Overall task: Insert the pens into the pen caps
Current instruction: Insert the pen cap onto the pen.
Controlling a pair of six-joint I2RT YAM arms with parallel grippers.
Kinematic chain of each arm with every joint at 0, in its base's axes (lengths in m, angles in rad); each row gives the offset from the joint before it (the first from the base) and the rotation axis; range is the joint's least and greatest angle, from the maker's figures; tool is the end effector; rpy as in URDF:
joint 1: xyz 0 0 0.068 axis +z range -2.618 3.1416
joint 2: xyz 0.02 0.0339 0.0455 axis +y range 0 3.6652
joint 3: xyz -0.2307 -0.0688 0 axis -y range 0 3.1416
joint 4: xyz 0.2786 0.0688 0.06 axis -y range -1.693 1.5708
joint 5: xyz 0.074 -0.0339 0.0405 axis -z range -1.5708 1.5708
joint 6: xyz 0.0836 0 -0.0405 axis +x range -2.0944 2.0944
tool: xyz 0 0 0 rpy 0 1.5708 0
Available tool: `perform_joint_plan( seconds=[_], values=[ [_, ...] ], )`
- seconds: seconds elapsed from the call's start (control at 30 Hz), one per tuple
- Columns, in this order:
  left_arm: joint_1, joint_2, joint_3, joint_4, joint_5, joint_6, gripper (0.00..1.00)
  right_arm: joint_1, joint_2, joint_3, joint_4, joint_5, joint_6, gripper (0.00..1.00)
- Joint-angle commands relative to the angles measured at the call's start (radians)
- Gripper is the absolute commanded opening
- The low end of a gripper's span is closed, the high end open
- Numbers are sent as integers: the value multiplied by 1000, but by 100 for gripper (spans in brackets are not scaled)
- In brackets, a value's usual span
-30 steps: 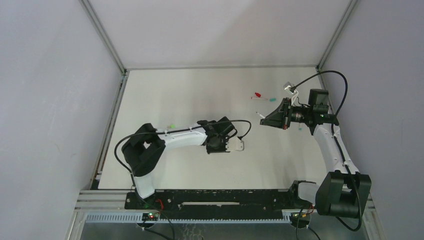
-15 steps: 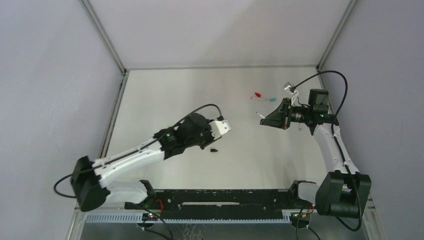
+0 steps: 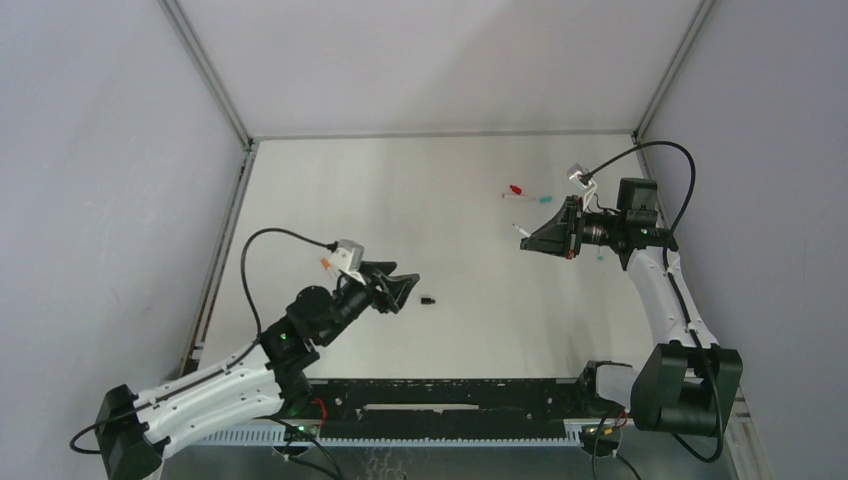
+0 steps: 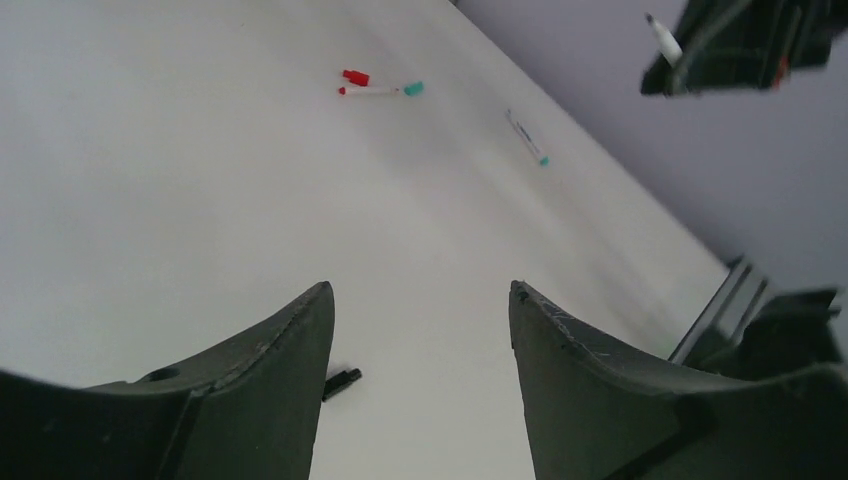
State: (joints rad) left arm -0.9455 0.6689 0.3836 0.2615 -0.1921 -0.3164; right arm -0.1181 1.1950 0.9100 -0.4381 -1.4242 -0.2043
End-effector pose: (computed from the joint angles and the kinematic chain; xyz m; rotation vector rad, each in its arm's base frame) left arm 0.1764 -0.2171 0.2320 0.3628 1.6167 -0.8219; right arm 0.2920 0.0486 0.2503 -0.7534 1.7123 1.3590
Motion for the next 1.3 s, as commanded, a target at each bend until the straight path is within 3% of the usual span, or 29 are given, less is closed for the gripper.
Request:
perform_joint_plan(
  seconds=[0.0, 0.2, 0.63, 1.0, 1.27],
  values=[
    [14, -47, -97, 172, -178, -381, 69, -6, -22, 35, 4, -22, -20, 0],
    [23, 4, -147, 241, -199, -573, 69, -6, -24, 35, 4, -24, -19, 0],
    [27, 181, -128, 226, -190, -819, 68, -6, -9, 35, -2, -10, -25, 0],
    [29, 294, -63, 69, -214, -1092, 67, -6, -12, 35, -2, -18, -21, 0],
    [29, 413, 29, -73, -154, -1264, 66, -3, -22, 34, -2, -25, -21, 0]
  ],
)
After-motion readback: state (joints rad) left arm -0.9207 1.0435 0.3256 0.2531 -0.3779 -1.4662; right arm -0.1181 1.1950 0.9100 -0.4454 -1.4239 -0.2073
